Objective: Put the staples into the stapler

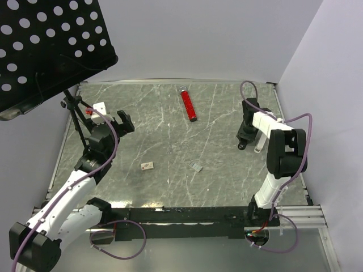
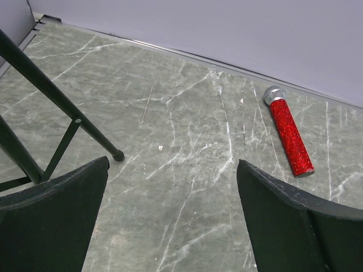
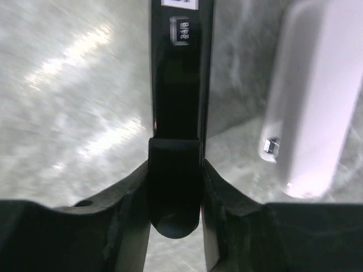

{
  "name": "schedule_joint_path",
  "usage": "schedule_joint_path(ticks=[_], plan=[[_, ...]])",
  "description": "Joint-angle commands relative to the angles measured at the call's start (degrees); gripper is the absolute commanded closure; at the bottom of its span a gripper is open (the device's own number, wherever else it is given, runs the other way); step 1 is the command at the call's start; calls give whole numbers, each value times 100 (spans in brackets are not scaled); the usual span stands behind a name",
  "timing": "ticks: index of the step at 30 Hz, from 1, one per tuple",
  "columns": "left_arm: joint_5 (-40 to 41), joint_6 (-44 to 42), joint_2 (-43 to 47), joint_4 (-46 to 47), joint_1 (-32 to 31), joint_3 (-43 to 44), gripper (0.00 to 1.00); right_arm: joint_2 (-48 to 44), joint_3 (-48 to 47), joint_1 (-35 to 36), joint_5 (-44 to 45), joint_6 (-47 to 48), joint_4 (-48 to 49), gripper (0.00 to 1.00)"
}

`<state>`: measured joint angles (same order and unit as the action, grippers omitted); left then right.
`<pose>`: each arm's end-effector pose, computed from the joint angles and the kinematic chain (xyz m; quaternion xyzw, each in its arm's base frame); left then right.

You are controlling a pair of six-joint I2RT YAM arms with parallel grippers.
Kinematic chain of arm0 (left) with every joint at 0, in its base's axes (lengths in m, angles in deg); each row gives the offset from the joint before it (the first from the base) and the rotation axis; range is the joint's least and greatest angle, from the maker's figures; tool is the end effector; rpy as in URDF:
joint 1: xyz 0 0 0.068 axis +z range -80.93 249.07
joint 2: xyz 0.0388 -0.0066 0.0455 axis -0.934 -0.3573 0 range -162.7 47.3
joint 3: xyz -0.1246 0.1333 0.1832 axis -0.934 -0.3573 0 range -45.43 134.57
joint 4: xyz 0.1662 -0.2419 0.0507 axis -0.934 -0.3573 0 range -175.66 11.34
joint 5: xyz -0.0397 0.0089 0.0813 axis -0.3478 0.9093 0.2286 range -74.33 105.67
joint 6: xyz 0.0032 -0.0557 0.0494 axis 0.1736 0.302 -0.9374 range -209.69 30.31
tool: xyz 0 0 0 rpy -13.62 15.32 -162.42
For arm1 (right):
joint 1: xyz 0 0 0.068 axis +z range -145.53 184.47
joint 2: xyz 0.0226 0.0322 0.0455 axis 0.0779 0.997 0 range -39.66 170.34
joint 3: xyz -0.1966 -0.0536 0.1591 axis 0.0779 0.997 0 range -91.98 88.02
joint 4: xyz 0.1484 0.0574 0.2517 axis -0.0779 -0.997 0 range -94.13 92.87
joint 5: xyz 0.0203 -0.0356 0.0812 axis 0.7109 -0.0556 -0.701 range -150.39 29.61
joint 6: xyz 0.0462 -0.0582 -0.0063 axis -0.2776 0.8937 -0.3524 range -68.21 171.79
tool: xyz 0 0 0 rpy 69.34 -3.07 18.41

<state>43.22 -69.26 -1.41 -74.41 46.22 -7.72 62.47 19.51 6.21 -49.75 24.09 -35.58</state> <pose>0.2637 -0.0797 0.2904 -0.1428 0.7292 -0.0724 0.6653 0.3836 0.0001 0.1212 0.2350 0.9552 -0.0492 0.1733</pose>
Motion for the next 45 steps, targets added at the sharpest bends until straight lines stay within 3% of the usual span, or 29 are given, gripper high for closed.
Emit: schedule_joint_path(ticks=[1,5,12,20,26,33,45], plan=[[162,-21,160,164,-35,25,1,-175,-146,-7,-237,-323,347,47],[277,40,466,-160,-35,34,1,-1200,171,-7,-360,-227,462,24],[681,58,1345,-1118,-35,579,1,-3653,575,-7,-115,247,479,0],[445,-565,2750,-1524,-26,878,3,-7034,1761,-7,184,1134,1129,0],[294,-1251,3446,-1532,-26,658,3,-8794,2833,-7,474,1785,1446,0],[971,-672,3517,-1629,-26,527,3,-9966,3555,-7,484,1900,1710,0],[1560,488,3254,-1875,-26,394,3,-10388,3784,204,570,1935,1868,0]])
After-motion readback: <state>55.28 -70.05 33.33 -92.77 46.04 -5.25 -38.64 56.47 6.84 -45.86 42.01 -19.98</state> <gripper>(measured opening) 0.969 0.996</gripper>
